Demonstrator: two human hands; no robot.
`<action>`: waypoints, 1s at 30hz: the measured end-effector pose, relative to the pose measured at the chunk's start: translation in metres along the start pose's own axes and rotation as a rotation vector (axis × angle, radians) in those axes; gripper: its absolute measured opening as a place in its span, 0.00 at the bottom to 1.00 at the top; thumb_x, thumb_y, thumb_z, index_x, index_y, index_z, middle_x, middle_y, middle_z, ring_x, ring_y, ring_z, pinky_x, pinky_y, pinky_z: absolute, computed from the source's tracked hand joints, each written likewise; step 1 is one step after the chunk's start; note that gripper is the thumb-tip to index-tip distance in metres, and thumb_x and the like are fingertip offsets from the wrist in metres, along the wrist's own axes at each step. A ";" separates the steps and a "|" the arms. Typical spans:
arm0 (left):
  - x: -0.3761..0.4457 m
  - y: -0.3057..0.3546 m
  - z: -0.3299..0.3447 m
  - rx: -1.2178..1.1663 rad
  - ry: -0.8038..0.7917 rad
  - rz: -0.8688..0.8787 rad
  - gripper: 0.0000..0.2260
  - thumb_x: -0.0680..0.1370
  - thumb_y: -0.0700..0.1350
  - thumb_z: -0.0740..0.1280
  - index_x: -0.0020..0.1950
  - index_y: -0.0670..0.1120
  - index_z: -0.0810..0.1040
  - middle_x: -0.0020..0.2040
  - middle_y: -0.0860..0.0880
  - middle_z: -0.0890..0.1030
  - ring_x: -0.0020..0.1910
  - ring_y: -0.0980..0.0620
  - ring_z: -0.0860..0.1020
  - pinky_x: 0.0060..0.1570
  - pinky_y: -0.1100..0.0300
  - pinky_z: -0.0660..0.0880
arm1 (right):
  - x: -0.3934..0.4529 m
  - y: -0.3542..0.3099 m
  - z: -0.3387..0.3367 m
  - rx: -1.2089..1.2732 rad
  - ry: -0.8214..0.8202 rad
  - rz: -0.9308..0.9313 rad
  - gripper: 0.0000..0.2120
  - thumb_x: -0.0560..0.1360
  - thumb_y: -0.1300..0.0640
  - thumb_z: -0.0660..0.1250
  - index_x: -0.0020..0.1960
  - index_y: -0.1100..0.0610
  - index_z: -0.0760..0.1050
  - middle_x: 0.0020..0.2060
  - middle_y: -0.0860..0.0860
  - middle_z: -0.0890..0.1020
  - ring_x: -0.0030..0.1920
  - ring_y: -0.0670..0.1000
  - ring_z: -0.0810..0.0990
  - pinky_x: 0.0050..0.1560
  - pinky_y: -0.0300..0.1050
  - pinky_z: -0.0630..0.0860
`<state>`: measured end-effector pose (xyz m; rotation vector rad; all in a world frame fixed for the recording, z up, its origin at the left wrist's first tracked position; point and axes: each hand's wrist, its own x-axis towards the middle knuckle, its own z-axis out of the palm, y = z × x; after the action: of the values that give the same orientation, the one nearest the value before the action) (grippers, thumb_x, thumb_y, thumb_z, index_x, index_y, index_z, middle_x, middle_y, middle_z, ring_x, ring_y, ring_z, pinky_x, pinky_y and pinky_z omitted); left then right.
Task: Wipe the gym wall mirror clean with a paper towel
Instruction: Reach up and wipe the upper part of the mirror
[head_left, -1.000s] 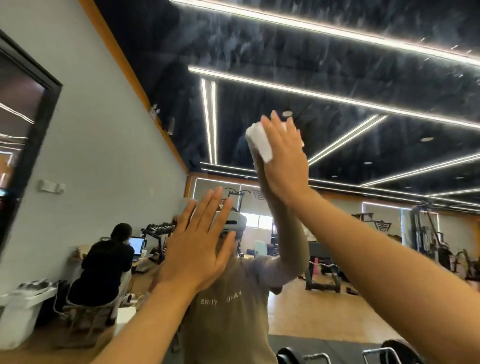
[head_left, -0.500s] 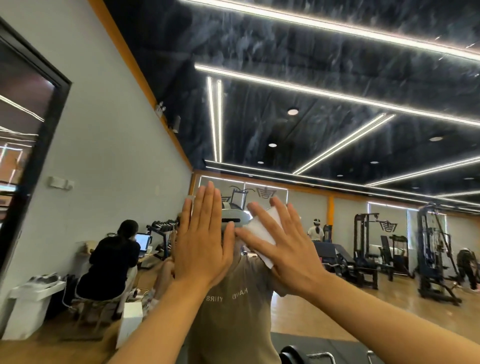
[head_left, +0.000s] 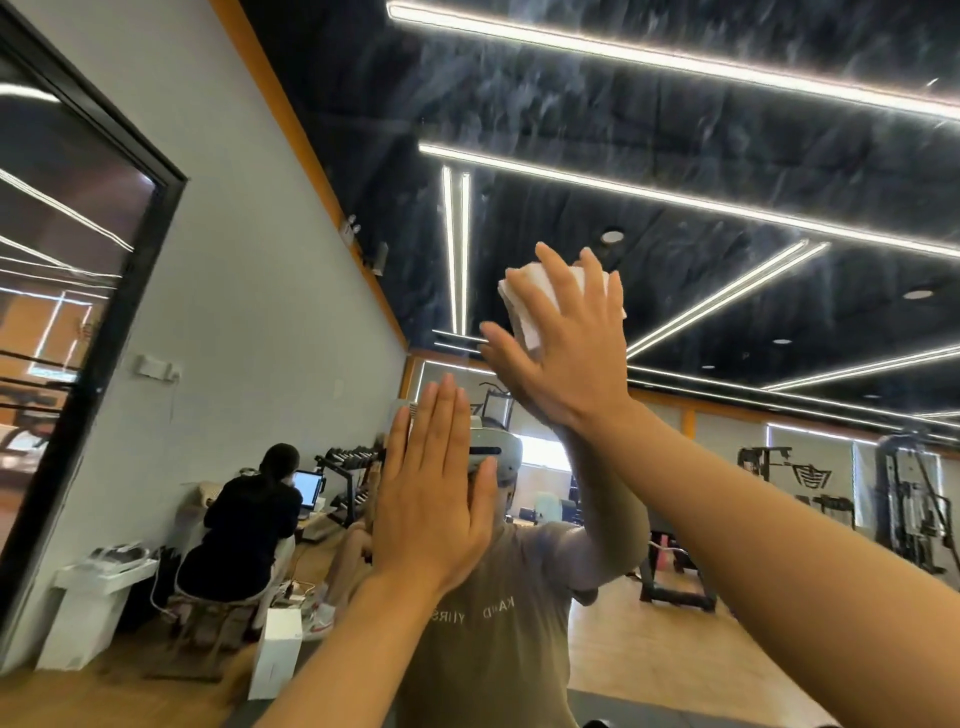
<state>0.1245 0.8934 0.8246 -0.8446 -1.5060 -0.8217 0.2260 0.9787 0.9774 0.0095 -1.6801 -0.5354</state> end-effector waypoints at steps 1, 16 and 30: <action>0.000 0.000 0.000 -0.003 0.003 -0.001 0.29 0.85 0.58 0.41 0.82 0.44 0.49 0.83 0.46 0.49 0.81 0.48 0.48 0.78 0.48 0.46 | -0.007 0.001 0.000 0.000 -0.008 -0.041 0.31 0.81 0.33 0.46 0.70 0.50 0.73 0.75 0.54 0.68 0.76 0.65 0.59 0.76 0.68 0.51; 0.000 0.000 -0.002 -0.022 0.023 0.015 0.28 0.85 0.55 0.42 0.82 0.42 0.51 0.82 0.45 0.50 0.81 0.48 0.48 0.78 0.48 0.47 | -0.066 0.027 -0.010 -0.009 -0.158 -0.478 0.22 0.79 0.56 0.63 0.73 0.51 0.68 0.75 0.57 0.67 0.76 0.64 0.62 0.74 0.68 0.58; 0.000 0.000 -0.001 -0.015 0.050 0.021 0.28 0.85 0.55 0.41 0.82 0.42 0.52 0.82 0.44 0.51 0.81 0.48 0.48 0.78 0.47 0.47 | -0.029 0.006 -0.003 0.079 0.052 -0.086 0.18 0.79 0.65 0.66 0.69 0.57 0.74 0.71 0.58 0.71 0.74 0.63 0.64 0.77 0.64 0.53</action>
<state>0.1245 0.8926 0.8247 -0.8438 -1.4465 -0.8333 0.2365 0.9919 0.9529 0.1520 -1.6547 -0.5289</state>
